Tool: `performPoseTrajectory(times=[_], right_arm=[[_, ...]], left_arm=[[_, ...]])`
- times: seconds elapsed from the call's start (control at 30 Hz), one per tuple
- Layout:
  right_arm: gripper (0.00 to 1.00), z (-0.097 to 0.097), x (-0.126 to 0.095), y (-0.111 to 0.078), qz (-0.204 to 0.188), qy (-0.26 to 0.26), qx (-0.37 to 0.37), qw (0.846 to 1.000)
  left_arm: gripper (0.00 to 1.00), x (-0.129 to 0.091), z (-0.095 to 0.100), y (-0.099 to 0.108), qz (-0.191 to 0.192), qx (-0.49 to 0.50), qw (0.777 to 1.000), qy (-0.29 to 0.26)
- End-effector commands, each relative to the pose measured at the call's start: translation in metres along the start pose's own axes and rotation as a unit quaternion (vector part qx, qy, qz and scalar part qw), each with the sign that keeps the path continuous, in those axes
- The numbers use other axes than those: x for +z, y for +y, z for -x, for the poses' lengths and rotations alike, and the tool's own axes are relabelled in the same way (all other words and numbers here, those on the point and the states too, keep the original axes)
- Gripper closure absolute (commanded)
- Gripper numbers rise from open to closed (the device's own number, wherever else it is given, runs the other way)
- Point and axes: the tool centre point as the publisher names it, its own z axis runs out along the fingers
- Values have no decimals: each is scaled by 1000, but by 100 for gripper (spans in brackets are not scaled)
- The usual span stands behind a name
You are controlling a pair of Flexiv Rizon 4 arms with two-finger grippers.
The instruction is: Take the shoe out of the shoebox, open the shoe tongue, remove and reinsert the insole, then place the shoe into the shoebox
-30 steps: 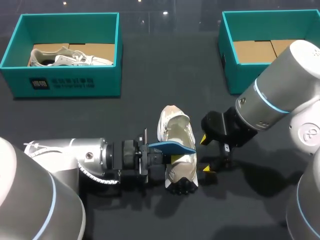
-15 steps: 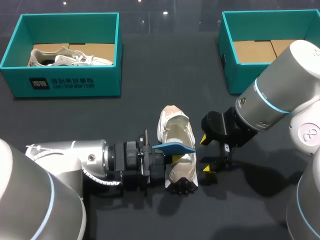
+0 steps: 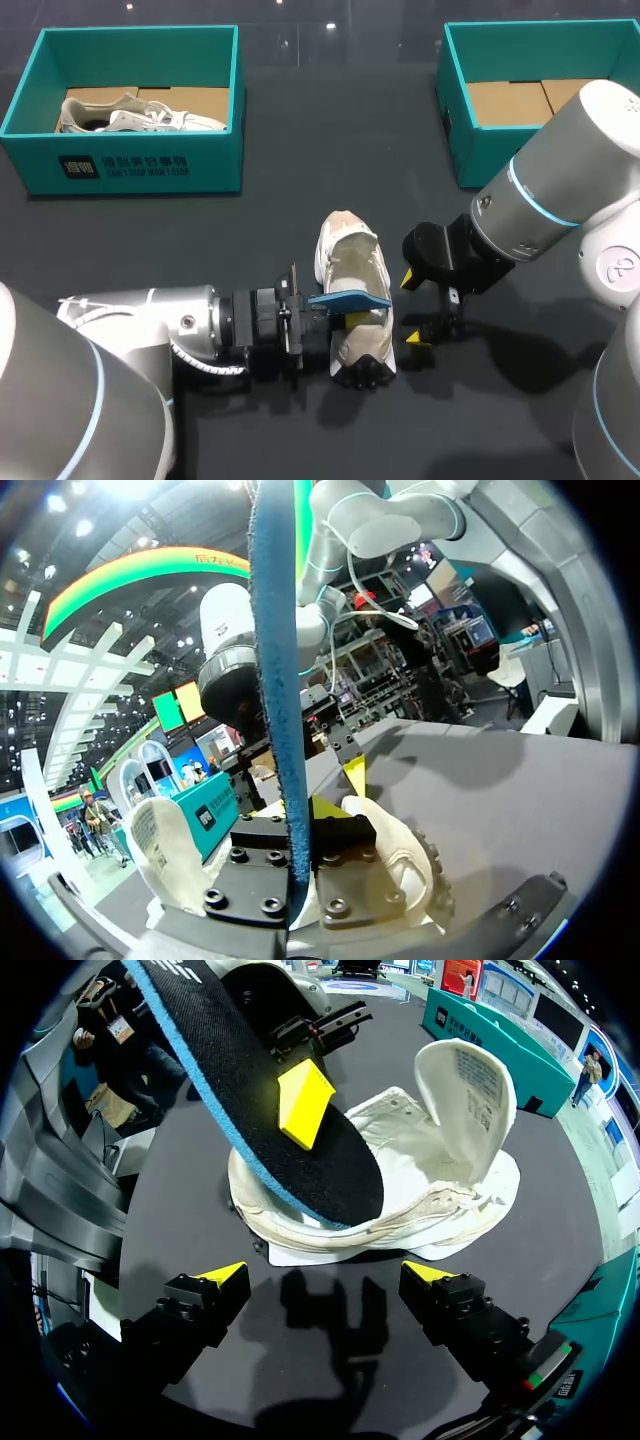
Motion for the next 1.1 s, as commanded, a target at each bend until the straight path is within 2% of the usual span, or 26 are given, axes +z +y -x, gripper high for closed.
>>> performPoseTrajectory(times=[0.03,0.37,0.57,0.87,1.1], right_arm=[[0,-1,1,0,-1,-1,0,1000],[0,-1,1,0,-1,-1,0,1000],[0,-1,1,0,-1,-1,0,1000],[0,-1,1,0,-1,-1,0,1000],[0,-1,1,0,-1,-1,0,1000]], left_arm=[[100,2,0,7,-1,2,1000,-8],[100,1,7,17,11,13,1000,-17],[100,4,13,34,17,21,1000,-14],[100,6,19,48,18,19,1000,-1],[100,7,19,49,23,13,1000,1]])
